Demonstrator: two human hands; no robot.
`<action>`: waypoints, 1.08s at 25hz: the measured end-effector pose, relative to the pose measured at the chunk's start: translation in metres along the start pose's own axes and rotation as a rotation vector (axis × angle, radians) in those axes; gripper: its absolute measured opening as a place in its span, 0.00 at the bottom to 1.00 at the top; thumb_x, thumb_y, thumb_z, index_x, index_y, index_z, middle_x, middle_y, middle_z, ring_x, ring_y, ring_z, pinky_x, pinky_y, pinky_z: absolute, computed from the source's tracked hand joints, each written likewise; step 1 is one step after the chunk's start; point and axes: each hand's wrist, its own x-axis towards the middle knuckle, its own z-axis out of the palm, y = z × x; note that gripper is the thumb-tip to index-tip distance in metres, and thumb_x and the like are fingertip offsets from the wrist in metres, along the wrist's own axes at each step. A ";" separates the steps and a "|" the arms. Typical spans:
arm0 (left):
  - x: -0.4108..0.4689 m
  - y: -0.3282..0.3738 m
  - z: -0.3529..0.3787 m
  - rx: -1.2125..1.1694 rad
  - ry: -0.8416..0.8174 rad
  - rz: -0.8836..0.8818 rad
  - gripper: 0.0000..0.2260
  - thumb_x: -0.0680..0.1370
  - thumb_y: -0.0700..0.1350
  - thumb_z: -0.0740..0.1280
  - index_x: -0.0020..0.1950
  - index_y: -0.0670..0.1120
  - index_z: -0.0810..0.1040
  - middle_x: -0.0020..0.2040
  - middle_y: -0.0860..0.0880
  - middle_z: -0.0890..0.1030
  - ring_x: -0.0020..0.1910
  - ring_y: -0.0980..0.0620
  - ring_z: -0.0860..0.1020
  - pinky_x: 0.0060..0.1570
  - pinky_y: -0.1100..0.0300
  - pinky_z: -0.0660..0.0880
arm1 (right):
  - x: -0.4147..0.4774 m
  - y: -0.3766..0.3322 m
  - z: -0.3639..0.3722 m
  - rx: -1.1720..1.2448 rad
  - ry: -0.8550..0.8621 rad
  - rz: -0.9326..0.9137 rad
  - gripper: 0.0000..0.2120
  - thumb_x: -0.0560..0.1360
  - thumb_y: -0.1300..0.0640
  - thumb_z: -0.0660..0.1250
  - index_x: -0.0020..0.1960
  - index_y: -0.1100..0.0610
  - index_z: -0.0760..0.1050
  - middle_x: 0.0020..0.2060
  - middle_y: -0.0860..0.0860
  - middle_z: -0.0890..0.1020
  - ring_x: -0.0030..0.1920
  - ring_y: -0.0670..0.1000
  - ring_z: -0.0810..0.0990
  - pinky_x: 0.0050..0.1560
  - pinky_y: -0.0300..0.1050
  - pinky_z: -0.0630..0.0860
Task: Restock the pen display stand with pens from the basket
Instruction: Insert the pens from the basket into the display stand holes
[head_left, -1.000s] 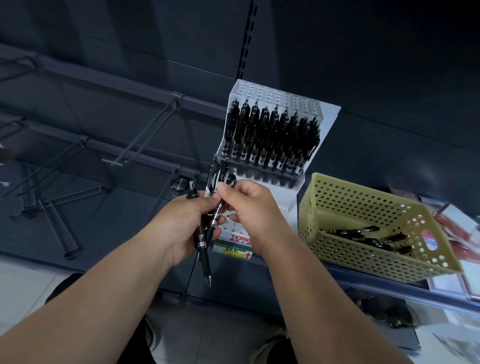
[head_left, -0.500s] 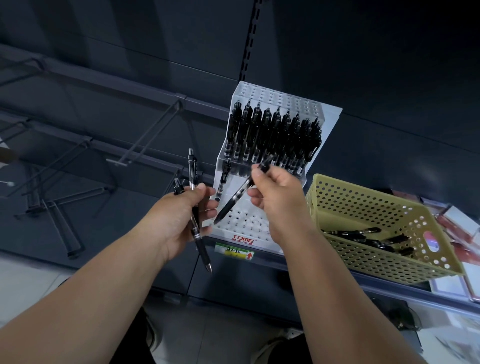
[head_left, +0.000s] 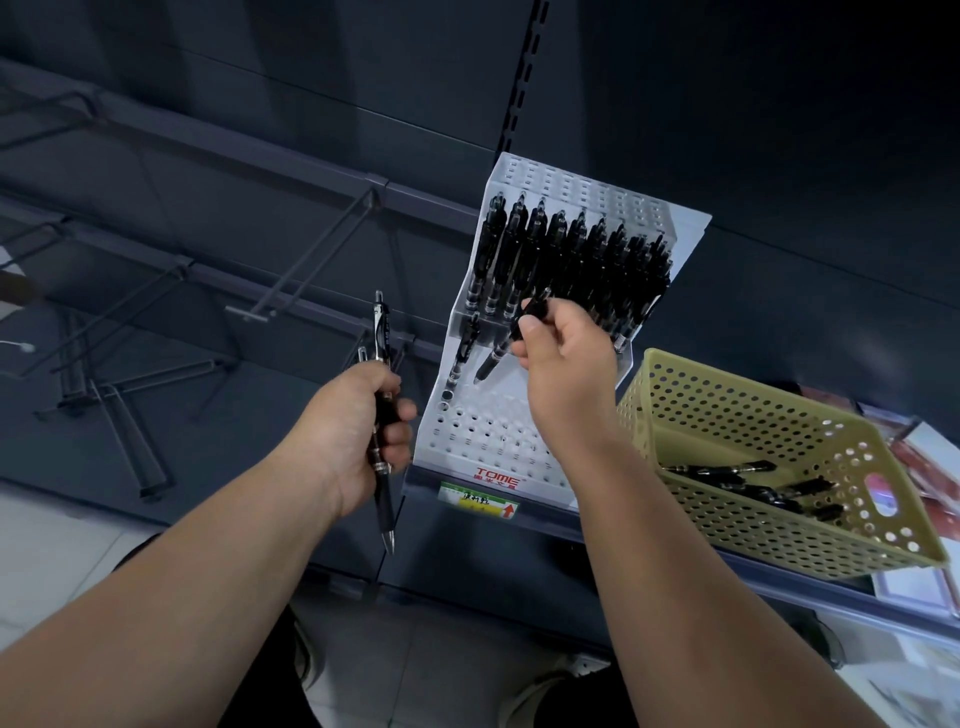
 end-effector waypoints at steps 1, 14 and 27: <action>0.001 0.000 0.000 0.011 0.011 0.007 0.05 0.76 0.41 0.59 0.40 0.46 0.67 0.27 0.48 0.72 0.20 0.55 0.62 0.18 0.67 0.57 | 0.001 0.001 0.003 -0.018 -0.005 -0.012 0.07 0.81 0.58 0.60 0.55 0.57 0.76 0.39 0.50 0.80 0.43 0.54 0.81 0.50 0.56 0.80; 0.008 -0.004 -0.004 0.041 -0.016 0.020 0.03 0.80 0.41 0.62 0.47 0.45 0.70 0.29 0.48 0.78 0.23 0.55 0.70 0.19 0.67 0.63 | 0.010 0.016 0.024 -0.240 -0.042 -0.042 0.11 0.80 0.54 0.63 0.48 0.62 0.76 0.35 0.58 0.79 0.44 0.60 0.82 0.41 0.56 0.77; 0.001 -0.007 -0.007 0.094 -0.050 0.031 0.06 0.80 0.48 0.64 0.50 0.47 0.79 0.31 0.51 0.78 0.25 0.56 0.73 0.23 0.65 0.69 | 0.009 0.035 0.035 -0.424 -0.066 0.052 0.09 0.79 0.52 0.64 0.46 0.57 0.76 0.32 0.49 0.77 0.32 0.50 0.73 0.33 0.45 0.70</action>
